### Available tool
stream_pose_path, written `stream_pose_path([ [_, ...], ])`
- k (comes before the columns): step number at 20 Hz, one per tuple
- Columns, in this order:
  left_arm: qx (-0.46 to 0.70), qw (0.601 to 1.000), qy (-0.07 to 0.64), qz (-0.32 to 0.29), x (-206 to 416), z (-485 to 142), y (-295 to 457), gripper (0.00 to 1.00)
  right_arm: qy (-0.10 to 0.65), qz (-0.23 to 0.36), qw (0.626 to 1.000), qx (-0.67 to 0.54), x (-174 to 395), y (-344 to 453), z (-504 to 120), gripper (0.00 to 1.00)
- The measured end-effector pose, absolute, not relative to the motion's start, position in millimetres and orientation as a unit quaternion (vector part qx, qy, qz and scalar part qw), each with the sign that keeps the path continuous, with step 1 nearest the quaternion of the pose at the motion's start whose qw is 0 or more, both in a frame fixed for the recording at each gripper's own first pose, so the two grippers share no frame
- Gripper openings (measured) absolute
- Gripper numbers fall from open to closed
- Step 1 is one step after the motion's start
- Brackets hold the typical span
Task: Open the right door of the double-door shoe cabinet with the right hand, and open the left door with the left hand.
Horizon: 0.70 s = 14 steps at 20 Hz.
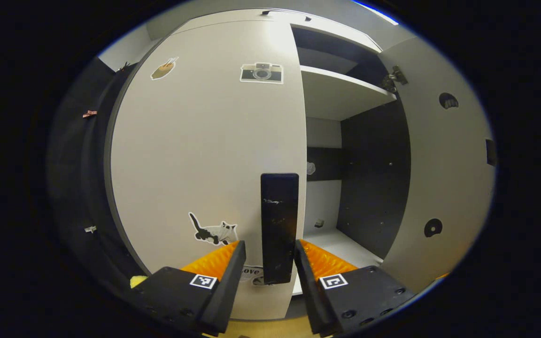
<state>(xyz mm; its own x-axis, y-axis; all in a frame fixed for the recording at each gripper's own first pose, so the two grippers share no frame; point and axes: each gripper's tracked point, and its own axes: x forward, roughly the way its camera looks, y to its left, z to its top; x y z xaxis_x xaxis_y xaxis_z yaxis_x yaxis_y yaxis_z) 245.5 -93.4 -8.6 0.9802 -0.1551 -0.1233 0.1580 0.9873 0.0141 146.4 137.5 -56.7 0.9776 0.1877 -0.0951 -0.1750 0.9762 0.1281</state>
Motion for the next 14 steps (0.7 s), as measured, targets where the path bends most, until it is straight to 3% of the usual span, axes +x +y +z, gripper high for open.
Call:
stream_pose_path([
  [2,0.015,0.995,0.066,-0.075,247.3,-10.7,-97.8,0.61,0.056,0.102,0.991,0.063,146.6,139.3,-60.2,0.99],
  [4,0.010,0.996,0.060,-0.068,249.8,-10.1,-98.9,0.48,0.058,0.110,0.990,0.060,147.1,141.8,-62.7,0.99],
  [5,0.005,0.996,0.058,-0.064,249.0,-10.3,-98.6,0.36,0.057,0.112,0.990,0.057,147.5,141.1,-63.3,0.99],
  [10,0.015,0.996,0.050,-0.068,248.0,-13.7,-99.0,0.30,0.065,0.116,0.990,0.053,146.5,135.2,-71.8,0.99],
  [13,-0.002,0.996,0.045,-0.077,247.1,-13.1,-99.3,0.12,0.069,0.118,0.989,0.062,147.1,135.8,-72.3,0.99],
  [14,0.000,0.996,0.046,-0.075,246.9,-13.0,-99.2,0.11,0.068,0.116,0.989,0.064,148.4,135.0,-70.6,0.99],
])
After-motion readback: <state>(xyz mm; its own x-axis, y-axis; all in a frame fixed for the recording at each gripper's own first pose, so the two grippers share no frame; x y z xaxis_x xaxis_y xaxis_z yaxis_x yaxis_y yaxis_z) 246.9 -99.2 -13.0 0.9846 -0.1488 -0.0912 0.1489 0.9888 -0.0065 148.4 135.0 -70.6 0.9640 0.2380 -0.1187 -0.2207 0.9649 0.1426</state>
